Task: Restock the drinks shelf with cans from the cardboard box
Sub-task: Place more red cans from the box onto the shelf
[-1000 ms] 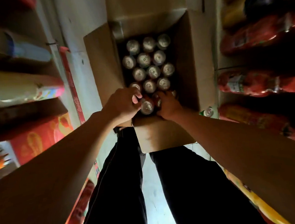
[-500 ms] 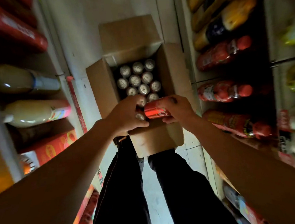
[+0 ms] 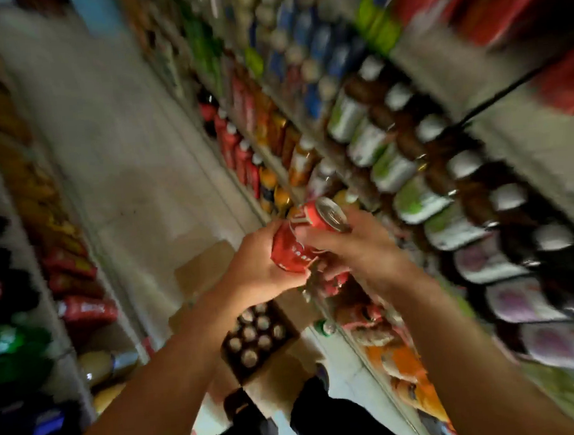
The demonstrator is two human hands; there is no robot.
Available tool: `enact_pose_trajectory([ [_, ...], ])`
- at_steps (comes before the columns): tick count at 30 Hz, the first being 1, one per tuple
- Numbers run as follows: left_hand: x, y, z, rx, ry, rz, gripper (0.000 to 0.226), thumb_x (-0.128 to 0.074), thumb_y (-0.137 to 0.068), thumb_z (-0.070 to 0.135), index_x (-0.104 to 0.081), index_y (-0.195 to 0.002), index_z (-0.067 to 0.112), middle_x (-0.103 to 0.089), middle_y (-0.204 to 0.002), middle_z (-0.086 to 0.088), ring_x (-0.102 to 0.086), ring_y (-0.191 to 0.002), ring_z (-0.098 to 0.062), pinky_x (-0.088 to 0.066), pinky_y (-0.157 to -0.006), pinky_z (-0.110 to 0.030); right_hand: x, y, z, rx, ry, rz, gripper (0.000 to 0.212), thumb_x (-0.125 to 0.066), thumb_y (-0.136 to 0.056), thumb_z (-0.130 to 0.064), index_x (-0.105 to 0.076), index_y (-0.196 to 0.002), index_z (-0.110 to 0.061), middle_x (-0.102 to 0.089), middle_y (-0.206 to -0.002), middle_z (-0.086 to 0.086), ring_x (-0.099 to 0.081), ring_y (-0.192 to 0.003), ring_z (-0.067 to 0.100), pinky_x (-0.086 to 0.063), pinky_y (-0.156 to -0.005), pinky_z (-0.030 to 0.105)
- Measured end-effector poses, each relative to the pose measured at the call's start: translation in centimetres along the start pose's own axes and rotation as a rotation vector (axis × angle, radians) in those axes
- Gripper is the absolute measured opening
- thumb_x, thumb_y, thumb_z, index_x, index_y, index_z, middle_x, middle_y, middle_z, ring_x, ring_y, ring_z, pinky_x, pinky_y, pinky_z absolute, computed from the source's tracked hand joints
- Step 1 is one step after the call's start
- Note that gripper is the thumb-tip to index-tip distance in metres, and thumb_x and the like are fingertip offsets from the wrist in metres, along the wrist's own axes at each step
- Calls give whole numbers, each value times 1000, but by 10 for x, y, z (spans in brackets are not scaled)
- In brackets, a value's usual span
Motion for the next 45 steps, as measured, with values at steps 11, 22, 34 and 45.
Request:
enact_pose_trajectory([
  [11, -21, -40, 248, -370, 53, -104, 85, -91, -52, 36, -52, -127, 37, -68, -117, 10, -65, -109, -9, -55, -93, -40, 142, 131, -136, 473, 46, 635, 69, -96, -53, -35, -65, -114, -25, -74, -100, -7, -70, -93, 4, -57, -85, 31],
  [22, -66, -82, 295, -626, -785, -253, 49, -58, -79, 67, -61, -114, 33, -61, -109, 10, -58, -105, -12, -52, -86, -34, 234, 125, -138, 434, 79, 869, 67, -95, -53, -25, -62, -111, -25, -67, -93, -17, -59, -75, -24, -43, -64, -2],
  [34, -67, -101, 297, -603, -898, -268, 22, -50, -91, 43, -66, -93, 27, -68, -95, 3, -63, -92, -20, -54, -72, -36, 232, 98, -118, 421, 102, 914, 82, -94, -54, -33, -52, -124, -26, -63, -99, -20, -62, -89, -6, -51, -74, 12],
  [45, -73, -101, 291, -593, -892, -285, 24, -60, -89, 34, -58, -111, 22, -59, -114, 2, -59, -103, -22, -51, -80, -38, 232, 88, -106, 250, 218, 853, 81, -92, -56, -39, -54, -125, -17, -66, -112, -3, -65, -97, 13, -49, -73, 16],
])
Point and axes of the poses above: each hand's wrist, its own y-axis away from the middle knuckle, its own x-axis out of the back of the hand, z = x × y, the point moved 9 cm from there along -y, towards the middle knuckle
